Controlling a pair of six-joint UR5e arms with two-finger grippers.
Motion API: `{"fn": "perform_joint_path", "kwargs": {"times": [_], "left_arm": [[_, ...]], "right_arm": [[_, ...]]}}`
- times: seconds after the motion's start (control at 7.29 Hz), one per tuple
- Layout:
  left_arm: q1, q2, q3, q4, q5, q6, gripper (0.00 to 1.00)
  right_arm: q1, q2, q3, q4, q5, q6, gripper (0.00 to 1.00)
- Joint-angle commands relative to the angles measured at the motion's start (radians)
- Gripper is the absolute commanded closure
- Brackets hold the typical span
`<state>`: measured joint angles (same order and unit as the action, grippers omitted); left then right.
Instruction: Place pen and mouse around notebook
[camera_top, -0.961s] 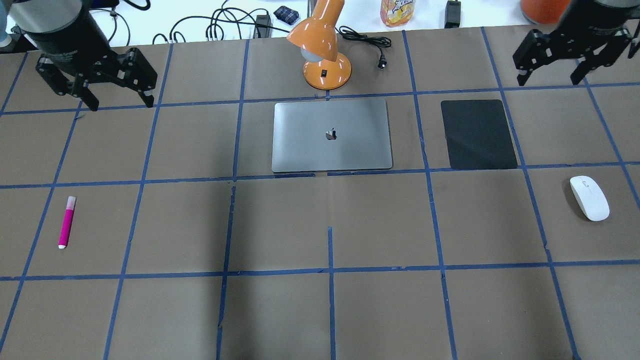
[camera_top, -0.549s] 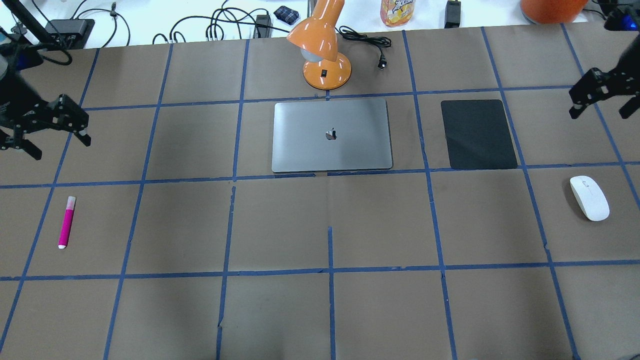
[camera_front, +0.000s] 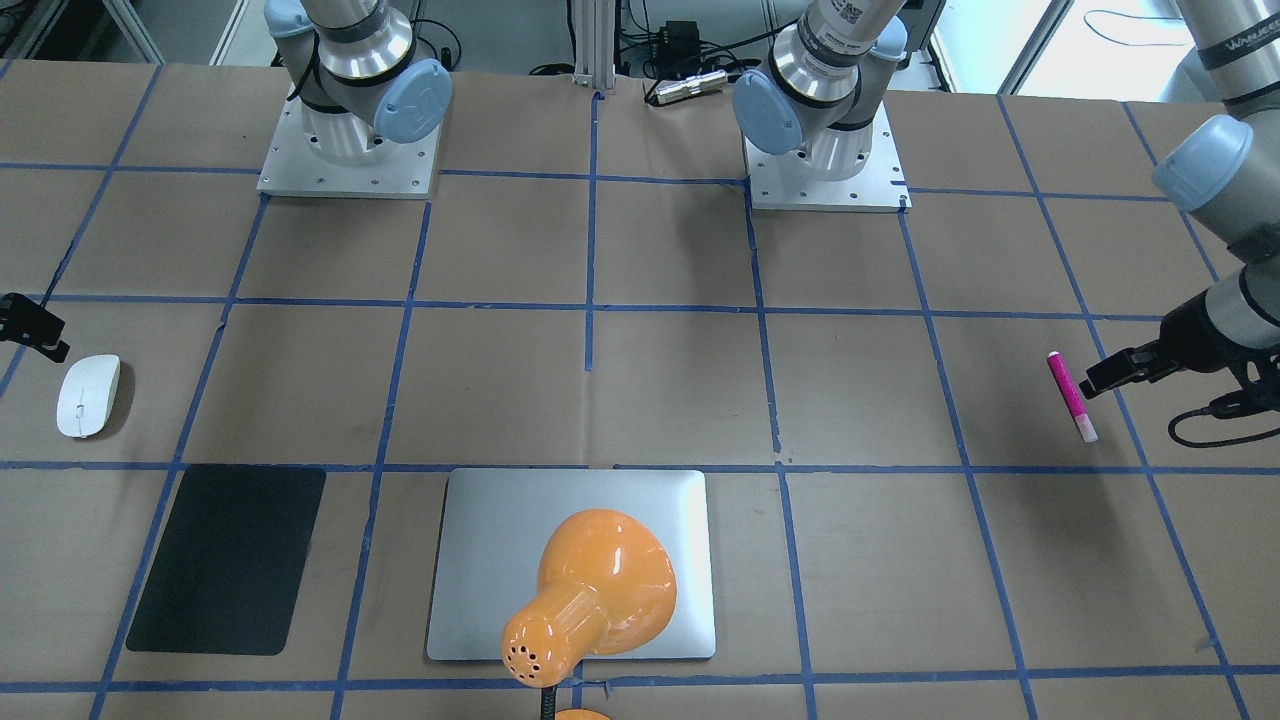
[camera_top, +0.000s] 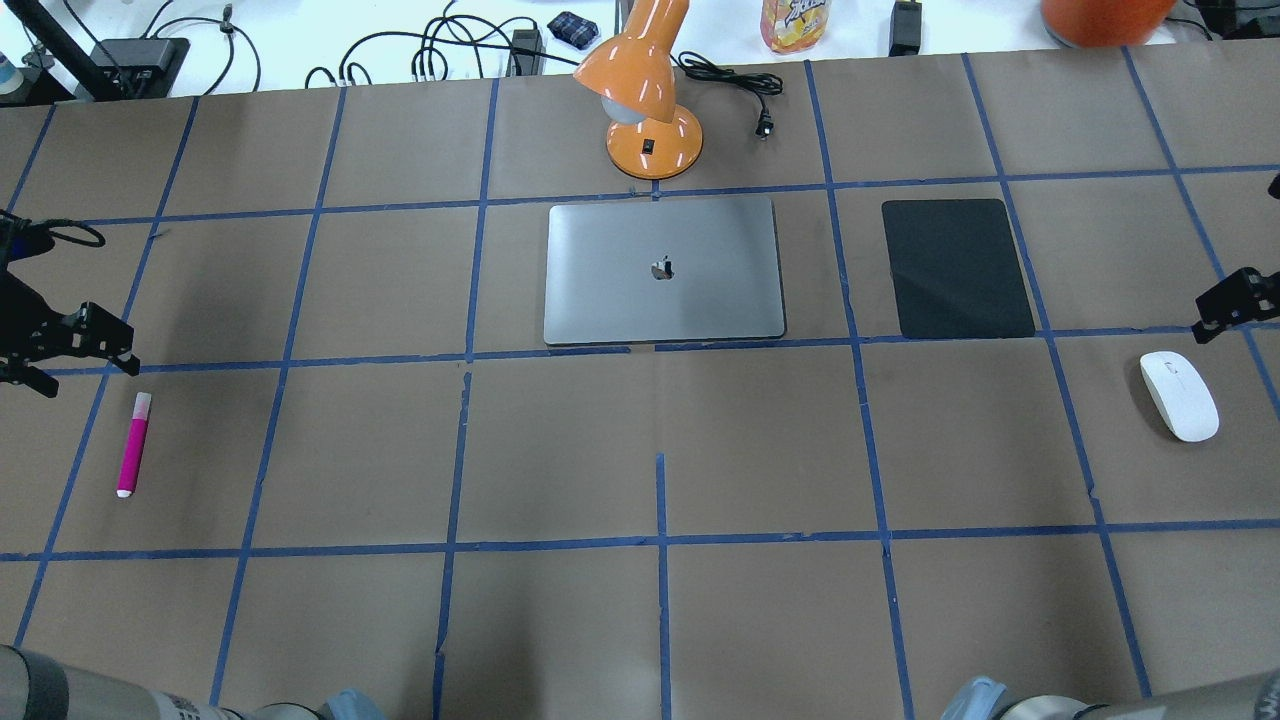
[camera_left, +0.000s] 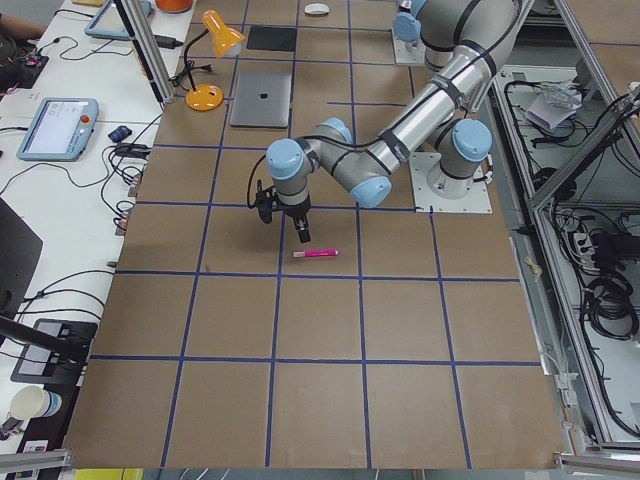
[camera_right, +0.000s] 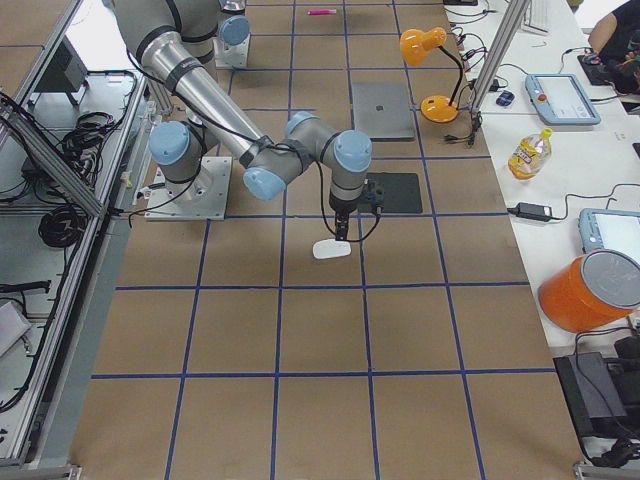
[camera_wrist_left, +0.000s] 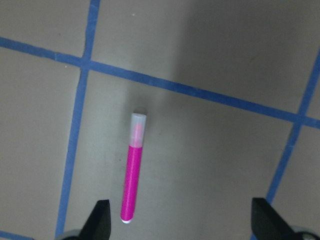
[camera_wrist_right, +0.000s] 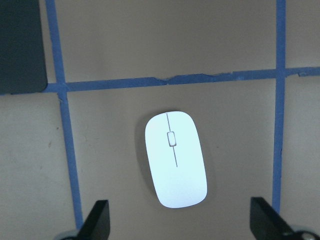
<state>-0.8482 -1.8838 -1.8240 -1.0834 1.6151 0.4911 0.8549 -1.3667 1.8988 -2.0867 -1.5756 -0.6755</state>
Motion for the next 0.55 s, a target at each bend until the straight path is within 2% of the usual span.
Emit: {"fn": "perform_joint_path", "kwargs": {"times": [0.0,0.27,0.41], "left_arm": [[0.041,-0.076,-0.073,0.194,0.003,0.123,0.0],[0.049,-0.084,-0.127,0.215,0.0,0.13,0.11],[0.049,-0.087,-0.132,0.214,0.002,0.132,0.23]], "right_arm": [[-0.02,0.108,0.036,-0.186,0.005,-0.123,0.0],[-0.077,0.133,0.039,-0.179,0.003,-0.122,0.0],[-0.091,0.133,0.037,-0.176,0.002,-0.124,0.0]]}}
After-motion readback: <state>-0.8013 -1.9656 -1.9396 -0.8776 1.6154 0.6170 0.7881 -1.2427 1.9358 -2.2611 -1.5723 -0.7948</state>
